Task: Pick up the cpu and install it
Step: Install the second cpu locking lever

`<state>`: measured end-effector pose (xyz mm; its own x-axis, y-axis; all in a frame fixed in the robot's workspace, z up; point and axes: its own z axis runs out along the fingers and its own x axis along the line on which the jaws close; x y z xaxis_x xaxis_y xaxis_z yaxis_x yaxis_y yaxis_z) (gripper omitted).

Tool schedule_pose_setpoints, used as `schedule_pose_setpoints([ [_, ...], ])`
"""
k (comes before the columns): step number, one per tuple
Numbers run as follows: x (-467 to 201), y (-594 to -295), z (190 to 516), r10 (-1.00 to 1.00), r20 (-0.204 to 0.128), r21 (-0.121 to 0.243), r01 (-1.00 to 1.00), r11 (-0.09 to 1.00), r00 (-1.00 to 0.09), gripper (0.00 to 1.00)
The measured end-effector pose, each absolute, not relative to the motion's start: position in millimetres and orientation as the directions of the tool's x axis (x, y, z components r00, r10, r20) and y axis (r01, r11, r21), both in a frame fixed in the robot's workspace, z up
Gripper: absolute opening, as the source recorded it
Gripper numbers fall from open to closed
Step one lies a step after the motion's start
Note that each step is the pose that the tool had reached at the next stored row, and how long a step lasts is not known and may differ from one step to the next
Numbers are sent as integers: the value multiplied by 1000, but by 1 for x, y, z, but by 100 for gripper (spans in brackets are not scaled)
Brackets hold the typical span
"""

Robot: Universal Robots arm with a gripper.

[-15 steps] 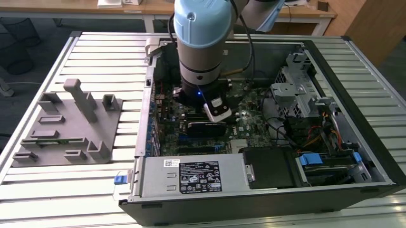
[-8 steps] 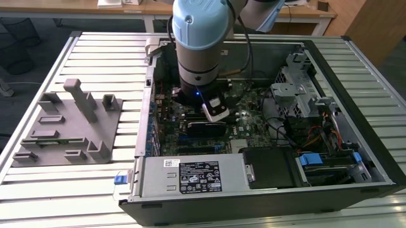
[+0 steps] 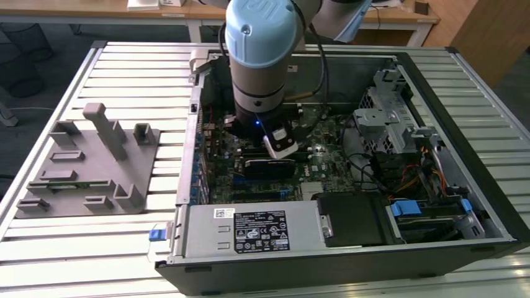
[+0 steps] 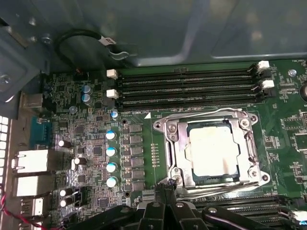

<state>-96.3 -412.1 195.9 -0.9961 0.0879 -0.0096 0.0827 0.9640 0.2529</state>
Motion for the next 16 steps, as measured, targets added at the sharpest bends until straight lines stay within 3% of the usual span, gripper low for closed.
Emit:
schedule_pose_setpoints([
  [3,-96,-412,196,88,-9,262,83,961,-996,11],
  [7,-97,-412,194,88,-5,303,83,949,-996,11],
  [16,-96,-412,199,88,-5,307,83,948,-996,11],
])
